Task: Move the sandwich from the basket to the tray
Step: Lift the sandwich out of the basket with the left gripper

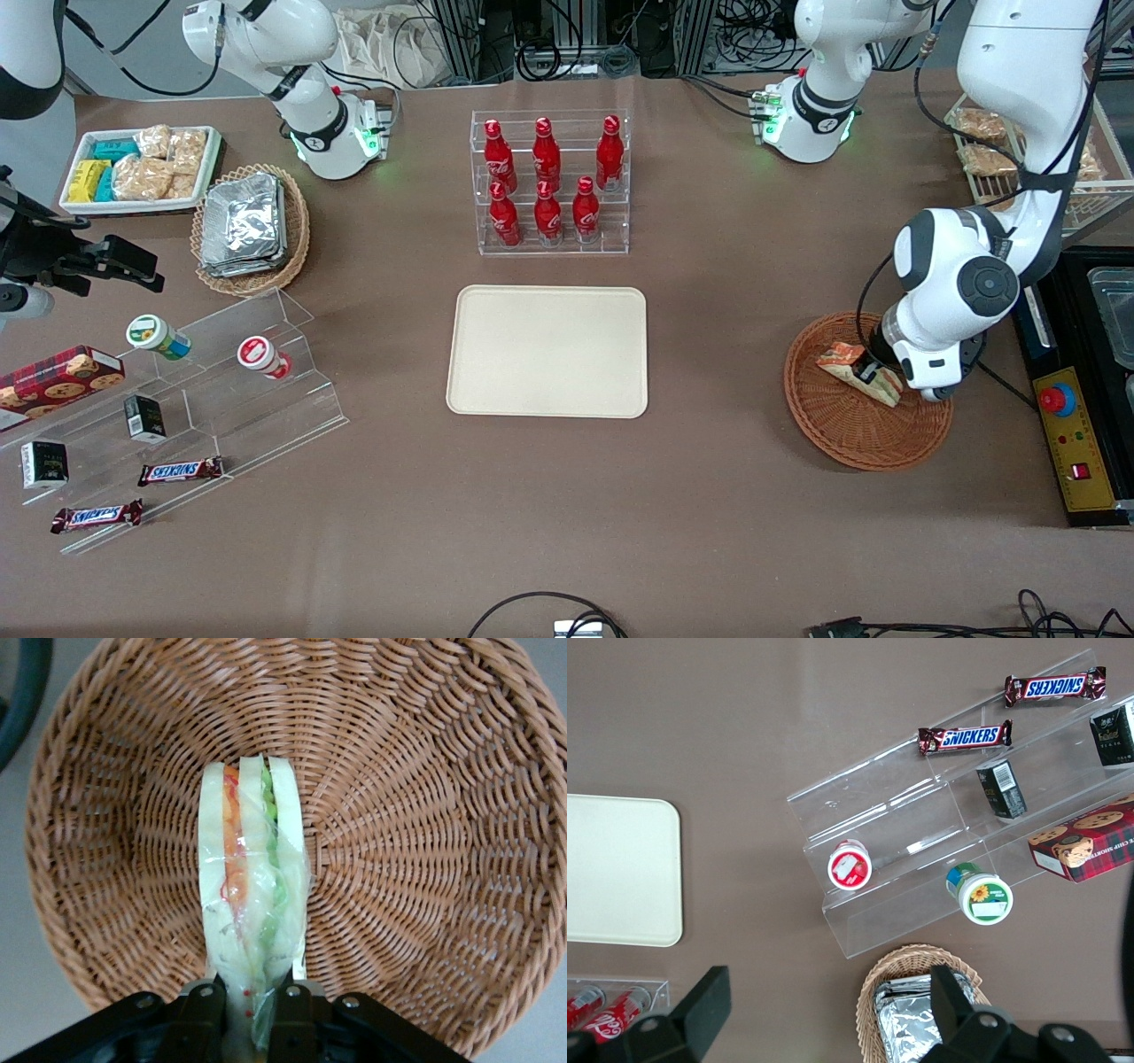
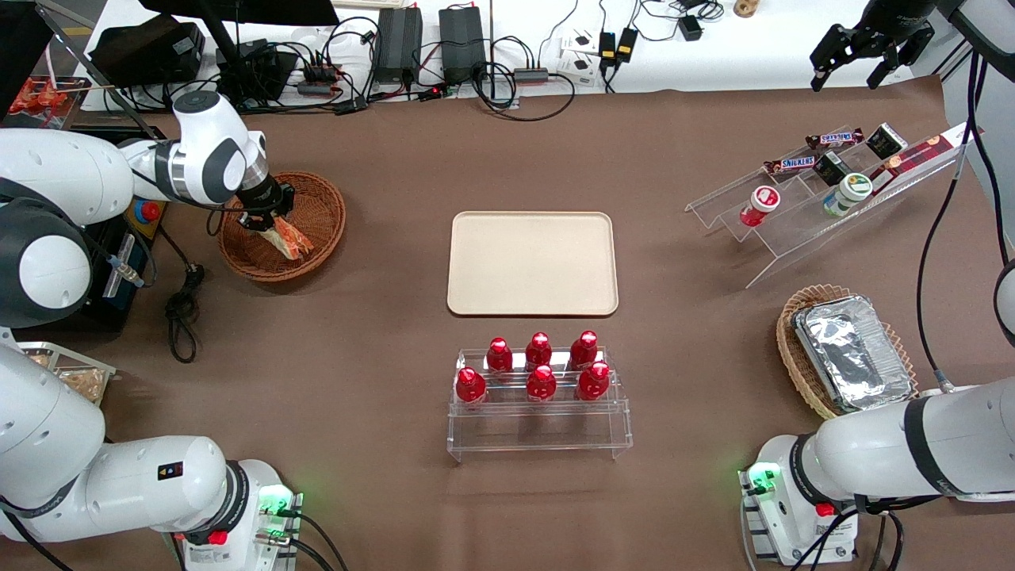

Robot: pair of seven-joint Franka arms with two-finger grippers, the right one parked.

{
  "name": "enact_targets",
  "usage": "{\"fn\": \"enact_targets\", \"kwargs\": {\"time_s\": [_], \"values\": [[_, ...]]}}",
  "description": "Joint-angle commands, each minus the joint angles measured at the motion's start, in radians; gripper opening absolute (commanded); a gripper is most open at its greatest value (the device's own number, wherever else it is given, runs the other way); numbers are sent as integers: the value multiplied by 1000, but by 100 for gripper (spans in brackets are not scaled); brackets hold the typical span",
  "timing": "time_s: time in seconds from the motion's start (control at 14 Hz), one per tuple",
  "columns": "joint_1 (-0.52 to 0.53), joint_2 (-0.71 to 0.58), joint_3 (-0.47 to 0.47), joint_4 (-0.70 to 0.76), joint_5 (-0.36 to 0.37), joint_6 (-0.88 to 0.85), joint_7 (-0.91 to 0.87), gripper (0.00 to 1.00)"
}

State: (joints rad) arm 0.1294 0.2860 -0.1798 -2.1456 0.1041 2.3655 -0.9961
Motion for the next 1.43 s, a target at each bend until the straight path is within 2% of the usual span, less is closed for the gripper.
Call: {"fn": "enact_targets", "kwargs": {"time_s": [0.0,0.14,0.29,0.43,0.57,0.93,1.07,1.36], "values": [[-10,-86,-9,51,29,-153,19,0],[-10,-113,-52,168,31,-341,127,0],[-10,-105,-93,354,17,-559,213,0],[-11,-107,-151,476,17,-658,290,0],[-11,-110,-231,530,34,-666,306,0],[-13,-87,-395,618,19,-660,295,0],[-39,-33,-460,639,20,-652,284,0],[-152,90,-469,684,32,-594,258,0]]}}
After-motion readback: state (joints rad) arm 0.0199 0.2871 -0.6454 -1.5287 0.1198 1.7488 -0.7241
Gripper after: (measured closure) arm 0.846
